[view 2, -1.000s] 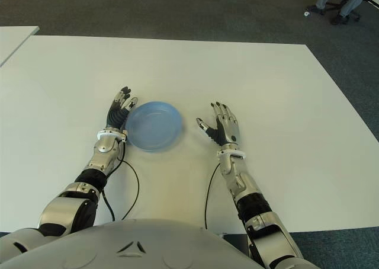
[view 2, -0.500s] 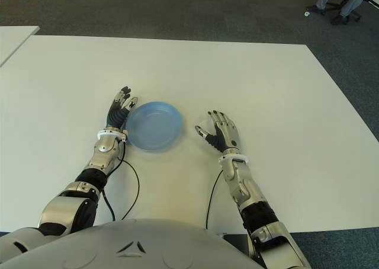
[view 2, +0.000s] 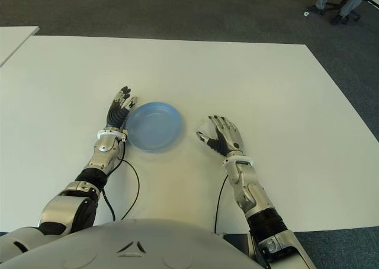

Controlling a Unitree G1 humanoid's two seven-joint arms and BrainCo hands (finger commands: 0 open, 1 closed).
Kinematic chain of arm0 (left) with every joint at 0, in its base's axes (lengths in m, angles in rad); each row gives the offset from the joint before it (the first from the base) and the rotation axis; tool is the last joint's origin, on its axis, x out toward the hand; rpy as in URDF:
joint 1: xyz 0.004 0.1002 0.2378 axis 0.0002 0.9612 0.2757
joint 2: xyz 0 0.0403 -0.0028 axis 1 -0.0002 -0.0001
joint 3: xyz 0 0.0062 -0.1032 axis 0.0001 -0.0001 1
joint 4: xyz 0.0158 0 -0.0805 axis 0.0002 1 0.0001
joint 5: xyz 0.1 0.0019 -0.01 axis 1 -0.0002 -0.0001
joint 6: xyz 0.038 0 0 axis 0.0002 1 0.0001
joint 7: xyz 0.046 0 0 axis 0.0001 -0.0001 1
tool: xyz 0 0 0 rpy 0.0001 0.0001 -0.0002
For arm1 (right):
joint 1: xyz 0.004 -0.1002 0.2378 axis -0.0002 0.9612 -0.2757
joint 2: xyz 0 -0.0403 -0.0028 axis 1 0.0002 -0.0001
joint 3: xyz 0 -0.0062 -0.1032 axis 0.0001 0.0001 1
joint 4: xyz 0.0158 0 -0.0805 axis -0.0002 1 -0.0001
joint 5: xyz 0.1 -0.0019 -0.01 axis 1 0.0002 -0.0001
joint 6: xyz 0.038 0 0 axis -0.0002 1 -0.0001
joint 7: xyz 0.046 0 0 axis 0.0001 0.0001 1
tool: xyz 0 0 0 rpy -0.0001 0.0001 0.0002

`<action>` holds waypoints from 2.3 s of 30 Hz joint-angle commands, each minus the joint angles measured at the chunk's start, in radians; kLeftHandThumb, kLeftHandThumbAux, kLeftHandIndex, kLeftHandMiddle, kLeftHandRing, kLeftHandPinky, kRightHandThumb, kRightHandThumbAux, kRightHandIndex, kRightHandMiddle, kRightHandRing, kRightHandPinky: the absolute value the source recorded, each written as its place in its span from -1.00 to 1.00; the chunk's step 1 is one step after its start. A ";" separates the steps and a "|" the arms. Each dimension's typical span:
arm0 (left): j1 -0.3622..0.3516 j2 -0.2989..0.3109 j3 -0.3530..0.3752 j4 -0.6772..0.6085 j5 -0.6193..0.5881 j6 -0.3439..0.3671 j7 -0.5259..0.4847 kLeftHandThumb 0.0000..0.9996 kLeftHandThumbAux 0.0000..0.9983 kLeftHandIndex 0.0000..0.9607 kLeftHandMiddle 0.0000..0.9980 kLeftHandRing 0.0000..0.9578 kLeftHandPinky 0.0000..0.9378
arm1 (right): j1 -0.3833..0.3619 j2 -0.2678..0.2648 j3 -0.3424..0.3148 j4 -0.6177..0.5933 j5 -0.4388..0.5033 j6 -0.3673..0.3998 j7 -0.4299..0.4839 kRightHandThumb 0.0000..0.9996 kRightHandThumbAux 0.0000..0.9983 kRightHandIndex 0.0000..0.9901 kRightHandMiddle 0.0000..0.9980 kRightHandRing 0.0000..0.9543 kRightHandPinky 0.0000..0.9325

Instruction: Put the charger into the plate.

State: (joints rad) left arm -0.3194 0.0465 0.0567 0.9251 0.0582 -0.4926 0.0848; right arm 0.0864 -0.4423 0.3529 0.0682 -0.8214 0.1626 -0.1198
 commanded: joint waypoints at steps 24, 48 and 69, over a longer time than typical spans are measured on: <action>0.057 0.001 -0.014 -0.007 0.009 0.047 -0.011 -1.00 -0.04 -0.97 -0.79 -0.88 -0.98 | 0.062 -0.005 0.021 0.014 -0.018 0.067 0.090 -0.40 -0.74 -1.00 -1.00 -1.00 -1.00; 0.116 0.009 -0.037 -0.069 0.006 0.041 -0.016 -1.00 -0.03 -0.95 -0.75 -0.84 -0.97 | 0.160 -0.017 -0.031 -0.057 -0.055 -0.053 -0.206 -0.41 -0.60 -1.00 -1.00 -0.99 -0.65; 0.149 -0.004 -0.051 -0.083 0.007 0.072 -0.018 -1.00 -0.01 -0.93 -0.74 -0.81 -0.92 | 0.254 -0.058 -0.077 -0.136 -0.085 -0.082 -0.236 -0.33 -0.56 -1.00 -1.00 -0.99 -0.68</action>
State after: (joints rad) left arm -0.2123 0.0529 0.0154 0.7993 0.0595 -0.4773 0.0813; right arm 0.3203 -0.4922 0.2868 -0.0542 -0.8991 0.0853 -0.3642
